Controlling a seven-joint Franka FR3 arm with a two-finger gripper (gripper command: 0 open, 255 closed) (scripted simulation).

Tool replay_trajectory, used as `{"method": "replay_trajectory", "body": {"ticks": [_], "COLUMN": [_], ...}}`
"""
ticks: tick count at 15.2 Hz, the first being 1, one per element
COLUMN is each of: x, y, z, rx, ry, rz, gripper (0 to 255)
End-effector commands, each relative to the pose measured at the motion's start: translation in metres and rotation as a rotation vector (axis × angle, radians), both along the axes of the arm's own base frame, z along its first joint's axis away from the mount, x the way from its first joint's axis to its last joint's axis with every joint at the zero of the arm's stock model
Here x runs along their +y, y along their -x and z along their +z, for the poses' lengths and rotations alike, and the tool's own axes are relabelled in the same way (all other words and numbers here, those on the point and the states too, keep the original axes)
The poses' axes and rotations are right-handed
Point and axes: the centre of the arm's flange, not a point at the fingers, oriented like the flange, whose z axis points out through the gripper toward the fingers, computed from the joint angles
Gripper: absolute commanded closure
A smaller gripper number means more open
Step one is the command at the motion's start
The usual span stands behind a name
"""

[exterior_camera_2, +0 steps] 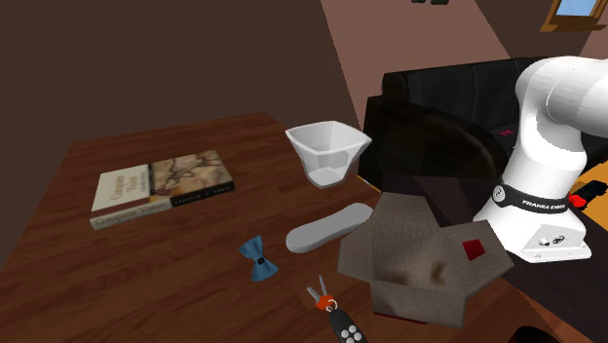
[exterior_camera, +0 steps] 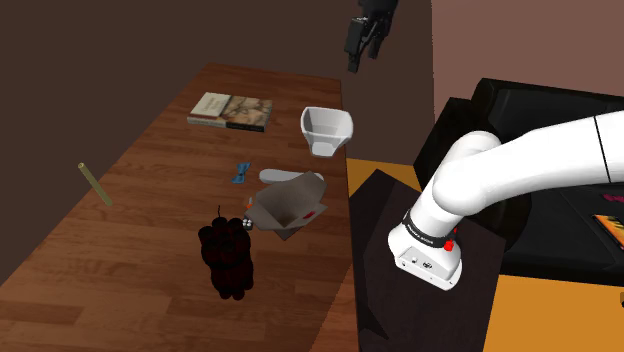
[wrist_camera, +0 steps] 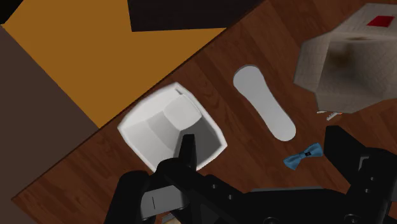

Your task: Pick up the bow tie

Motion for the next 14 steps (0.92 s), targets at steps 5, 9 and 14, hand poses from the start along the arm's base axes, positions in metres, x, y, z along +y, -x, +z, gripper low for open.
{"method": "replay_trajectory", "body": {"ticks": [5,9,14], "x": [0.013,0.026,0.043], "y": [-0.040,-0.079,-0.126], "z": [-0.036,-0.073,-0.121], "rx": [0.027,0.054,0.089], "ry": [-0.008,-0.015,-0.024], "rz": [0.003,0.006,0.009], "gripper": [0,0,0]}}
